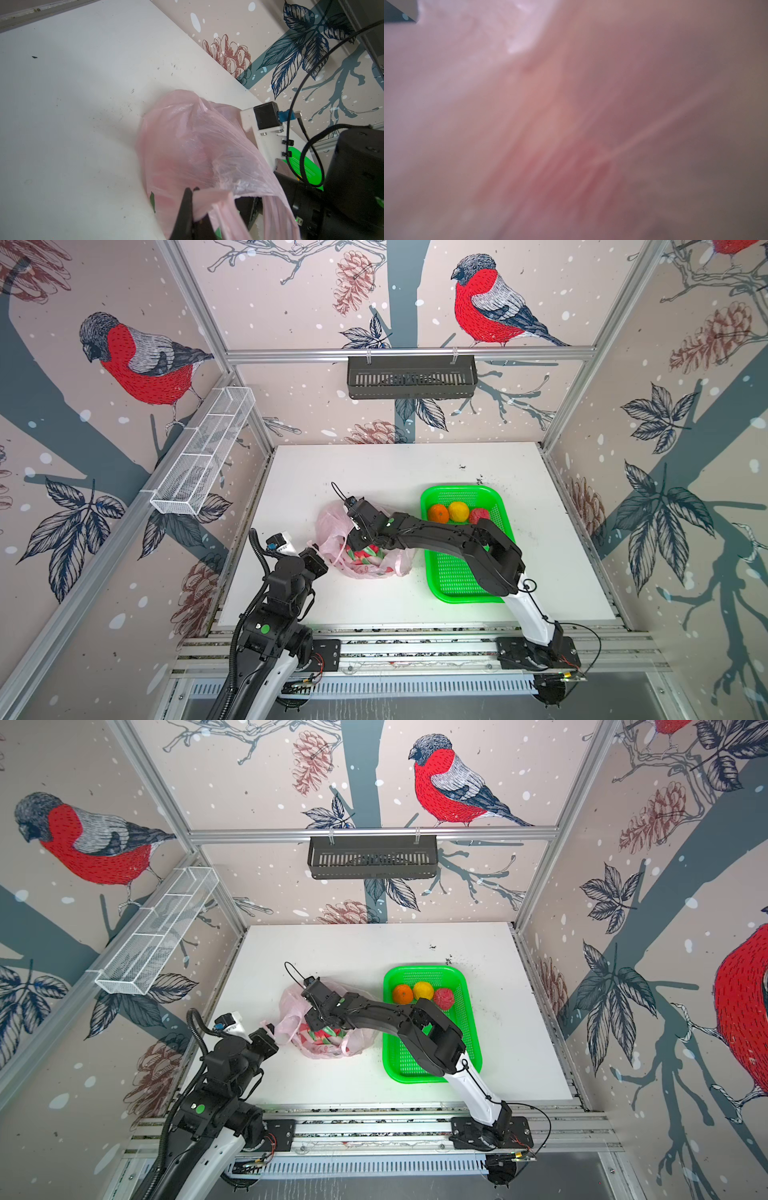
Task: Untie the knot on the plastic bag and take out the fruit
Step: 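Close the right gripper on the dragon fruit inside the bag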
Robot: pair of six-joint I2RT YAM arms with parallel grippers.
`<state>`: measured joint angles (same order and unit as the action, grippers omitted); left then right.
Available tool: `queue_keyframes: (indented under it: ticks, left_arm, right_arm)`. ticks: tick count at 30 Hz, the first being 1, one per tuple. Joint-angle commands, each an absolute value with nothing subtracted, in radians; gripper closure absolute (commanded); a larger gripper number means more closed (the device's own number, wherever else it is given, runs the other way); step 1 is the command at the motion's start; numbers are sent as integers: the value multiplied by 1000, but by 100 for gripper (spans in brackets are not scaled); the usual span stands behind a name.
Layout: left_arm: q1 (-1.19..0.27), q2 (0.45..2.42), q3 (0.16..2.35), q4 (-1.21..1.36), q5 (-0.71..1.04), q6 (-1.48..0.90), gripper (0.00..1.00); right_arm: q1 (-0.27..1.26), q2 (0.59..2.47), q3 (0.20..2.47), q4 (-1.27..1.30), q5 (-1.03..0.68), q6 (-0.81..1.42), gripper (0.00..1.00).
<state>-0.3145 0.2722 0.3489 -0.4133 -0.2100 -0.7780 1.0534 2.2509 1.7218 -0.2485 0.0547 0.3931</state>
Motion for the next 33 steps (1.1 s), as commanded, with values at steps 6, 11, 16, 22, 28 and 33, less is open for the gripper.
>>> queue_keyframes:
  ticks: [6,11,16,22,28,33]
  left_arm:
    - [-316,276,341,-407,-223,-782,100]
    - [-316,276,341,-406,-220,-781,100]
    - [-316,277,341,-405,-221,-782,100]
    - [-316,274,341,-404,-221,-781,100]
    - [-316,272,337,-404,-222,-782,100]
    - [-315,270,335,-399,-229,-782,100]
  right_arm:
    - [1057,2244,1708,-348,52,384,61]
    - [1059,2219,1697,-349,52,385,73]
    - [1061,2181,1690,-348,58,382,80]
    - [1068,2138,1693,-357,63,375,83]
    - [1075,2104,1692,-366,65,371,84]
    - [1081,2075,1688,-375,67,369,85]
